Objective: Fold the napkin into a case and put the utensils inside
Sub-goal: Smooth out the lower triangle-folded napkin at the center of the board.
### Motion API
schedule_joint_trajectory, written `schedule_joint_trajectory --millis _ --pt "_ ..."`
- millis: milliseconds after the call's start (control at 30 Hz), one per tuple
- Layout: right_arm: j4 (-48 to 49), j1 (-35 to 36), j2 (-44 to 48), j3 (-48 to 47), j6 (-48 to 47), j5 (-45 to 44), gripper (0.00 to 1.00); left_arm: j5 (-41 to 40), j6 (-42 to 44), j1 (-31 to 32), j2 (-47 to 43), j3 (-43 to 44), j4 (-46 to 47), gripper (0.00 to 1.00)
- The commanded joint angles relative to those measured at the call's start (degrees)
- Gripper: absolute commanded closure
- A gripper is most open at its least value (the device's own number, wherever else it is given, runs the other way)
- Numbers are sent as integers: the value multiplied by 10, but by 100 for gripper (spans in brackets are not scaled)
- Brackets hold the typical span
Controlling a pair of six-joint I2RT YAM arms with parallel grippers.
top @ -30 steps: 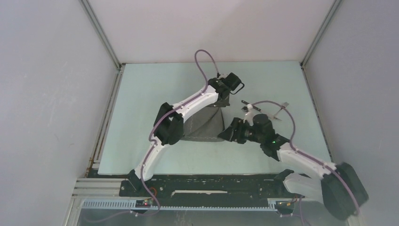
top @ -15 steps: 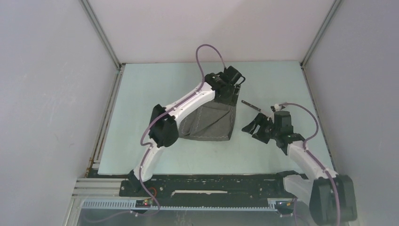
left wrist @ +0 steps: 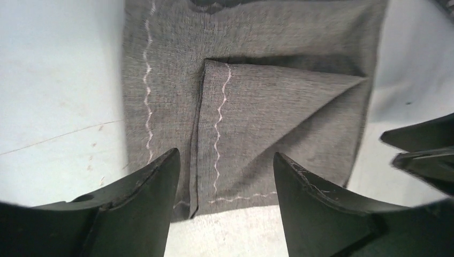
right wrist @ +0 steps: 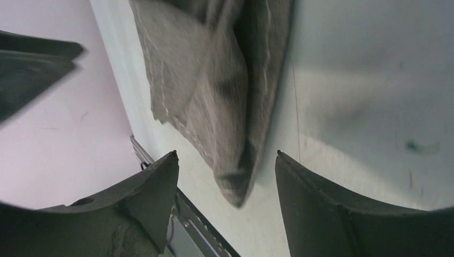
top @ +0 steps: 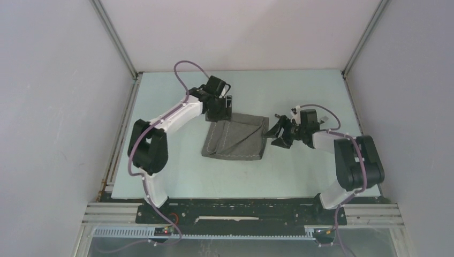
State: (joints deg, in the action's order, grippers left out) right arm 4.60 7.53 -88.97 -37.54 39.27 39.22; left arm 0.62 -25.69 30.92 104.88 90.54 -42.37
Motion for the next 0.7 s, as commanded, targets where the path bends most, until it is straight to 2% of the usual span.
schedule_joint_trajectory --millis 0,233,500,667 --pt "50 -7 -67 -84 8 39 25 50 -18 4 53 -13 72 29" --pt "50 -12 -132 -128 2 40 29 23 -26 0 100 2 98 37" --pt "-6 -8 -138 -128 -31 38 32 37 -21 -8 145 17 103 36" --pt "-21 5 -101 -91 -41 41 32 61 -29 -7 137 8 123 69"
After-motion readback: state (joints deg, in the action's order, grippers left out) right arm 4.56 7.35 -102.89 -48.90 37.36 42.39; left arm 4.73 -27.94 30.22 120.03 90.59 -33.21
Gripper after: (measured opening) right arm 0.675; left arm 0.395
